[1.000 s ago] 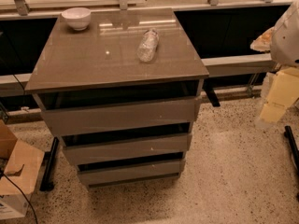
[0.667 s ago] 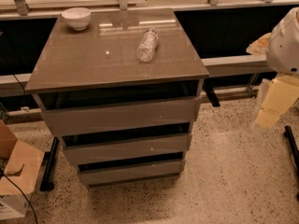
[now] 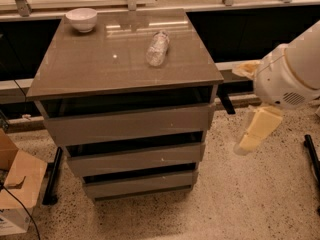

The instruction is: Open bottom drawer

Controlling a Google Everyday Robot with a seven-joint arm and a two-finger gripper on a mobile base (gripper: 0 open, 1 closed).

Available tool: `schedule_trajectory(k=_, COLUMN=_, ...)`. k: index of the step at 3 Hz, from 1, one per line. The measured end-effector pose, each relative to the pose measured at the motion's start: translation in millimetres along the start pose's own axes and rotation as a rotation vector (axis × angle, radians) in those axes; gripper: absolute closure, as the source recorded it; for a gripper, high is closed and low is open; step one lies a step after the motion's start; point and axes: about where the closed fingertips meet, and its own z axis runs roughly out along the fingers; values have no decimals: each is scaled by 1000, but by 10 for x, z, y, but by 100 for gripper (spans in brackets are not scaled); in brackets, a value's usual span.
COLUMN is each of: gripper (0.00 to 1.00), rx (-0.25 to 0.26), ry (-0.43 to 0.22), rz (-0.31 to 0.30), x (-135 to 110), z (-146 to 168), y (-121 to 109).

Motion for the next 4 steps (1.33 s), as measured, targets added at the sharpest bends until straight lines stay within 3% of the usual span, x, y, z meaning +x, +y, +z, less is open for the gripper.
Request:
schedule_trajectory(k=1, gripper=0, rx=-67, ry=-85, rz=36, x=-90, z=478, y=-90)
schedule_trajectory(k=3, gripper=0, rx=-110, ry=-96, rz=58, x=-119, z=785, y=-9)
schedule_trajectory(k=4, gripper=0, rx=-166, ry=-123, rz=38, x=-164, z=1217, y=104)
